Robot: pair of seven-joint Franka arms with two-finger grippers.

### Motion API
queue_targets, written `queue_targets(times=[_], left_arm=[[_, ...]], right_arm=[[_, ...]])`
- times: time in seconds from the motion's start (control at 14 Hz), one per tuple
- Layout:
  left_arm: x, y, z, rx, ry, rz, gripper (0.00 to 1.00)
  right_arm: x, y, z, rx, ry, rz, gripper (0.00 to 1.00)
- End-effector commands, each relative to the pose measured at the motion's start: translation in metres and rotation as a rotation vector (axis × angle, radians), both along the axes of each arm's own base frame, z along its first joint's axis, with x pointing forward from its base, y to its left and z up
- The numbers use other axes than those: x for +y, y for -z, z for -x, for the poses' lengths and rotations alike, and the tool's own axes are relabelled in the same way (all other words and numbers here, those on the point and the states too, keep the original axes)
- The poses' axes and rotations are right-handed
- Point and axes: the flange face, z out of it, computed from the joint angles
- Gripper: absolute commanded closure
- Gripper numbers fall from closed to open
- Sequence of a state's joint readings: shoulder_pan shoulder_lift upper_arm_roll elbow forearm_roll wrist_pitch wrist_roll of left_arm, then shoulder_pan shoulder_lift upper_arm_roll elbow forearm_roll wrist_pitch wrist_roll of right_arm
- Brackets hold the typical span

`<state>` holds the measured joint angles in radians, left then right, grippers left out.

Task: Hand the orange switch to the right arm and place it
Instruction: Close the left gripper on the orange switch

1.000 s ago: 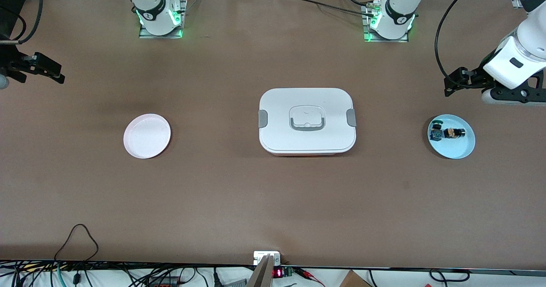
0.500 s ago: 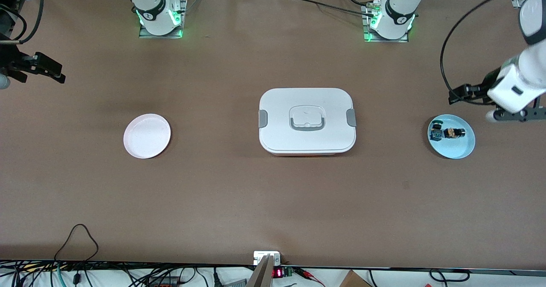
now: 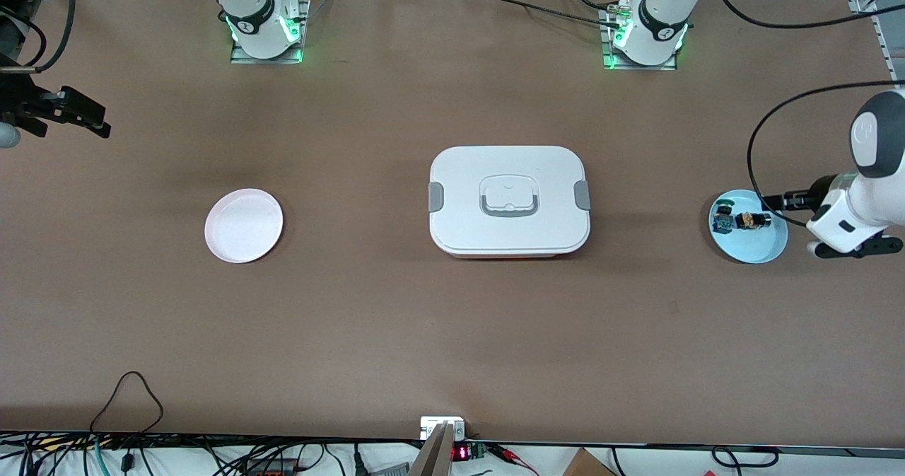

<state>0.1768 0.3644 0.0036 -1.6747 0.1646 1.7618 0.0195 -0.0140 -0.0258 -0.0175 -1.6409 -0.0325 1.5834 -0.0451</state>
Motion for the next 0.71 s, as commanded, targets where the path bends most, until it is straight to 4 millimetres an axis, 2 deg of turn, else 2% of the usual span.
queue_targets(times=[0.0,0.14,0.36,0.5,0.64], left_arm=[[0.054,0.017,-0.003,-0.034,0.055,0.017,0.0],[0.067,0.041,0.006,-0.044,0.069,0.035,0.0],[0.069,0.073,0.01,-0.151,0.085,0.027,0.0],[0.083,0.098,0.019,-0.23,0.071,0.02,0.0],[0.077,0.128,0.035,-0.27,0.078,0.026,0.0]], right_arm=[[0.003,-0.005,0.002,0.005,0.002,-0.003,0.0],[0.0,-0.006,0.002,0.002,0.011,-0.006,0.0],[0.001,-0.007,0.002,-0.002,0.014,-0.011,0.0],[0.001,-0.007,0.002,-0.005,0.017,-0.011,0.0],[0.001,-0.007,0.002,-0.004,0.028,-0.01,0.0]])
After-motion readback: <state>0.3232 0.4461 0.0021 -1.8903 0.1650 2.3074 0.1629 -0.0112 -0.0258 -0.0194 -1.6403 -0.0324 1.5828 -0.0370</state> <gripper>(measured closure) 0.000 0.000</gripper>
